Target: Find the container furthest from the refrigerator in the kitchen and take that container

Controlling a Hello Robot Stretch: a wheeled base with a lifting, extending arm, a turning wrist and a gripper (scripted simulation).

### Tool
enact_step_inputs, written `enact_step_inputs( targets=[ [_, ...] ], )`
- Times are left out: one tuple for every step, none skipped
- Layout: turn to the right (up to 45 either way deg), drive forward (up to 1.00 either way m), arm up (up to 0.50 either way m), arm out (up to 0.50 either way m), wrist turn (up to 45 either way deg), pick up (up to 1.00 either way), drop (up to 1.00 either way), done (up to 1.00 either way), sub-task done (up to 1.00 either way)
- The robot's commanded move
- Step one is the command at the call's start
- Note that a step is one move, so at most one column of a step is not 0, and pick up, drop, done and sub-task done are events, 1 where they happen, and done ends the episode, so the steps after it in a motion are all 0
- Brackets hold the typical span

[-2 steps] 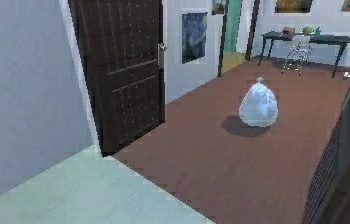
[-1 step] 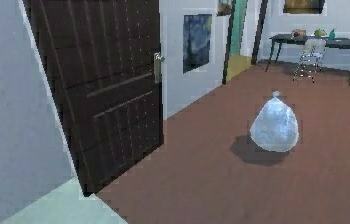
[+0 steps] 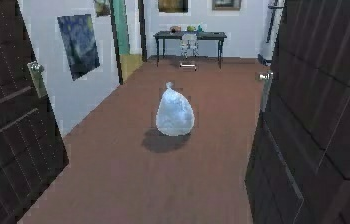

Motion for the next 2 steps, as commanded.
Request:
enact_step_inputs(
  targets=[
    [0.0,1.00,0.00,0.00,0.0,0.00,0.00,0.00,0.00],
    [6.0,0.00,0.00,0.00,0.0,0.00,0.00,0.00,0.00]
  ],
)
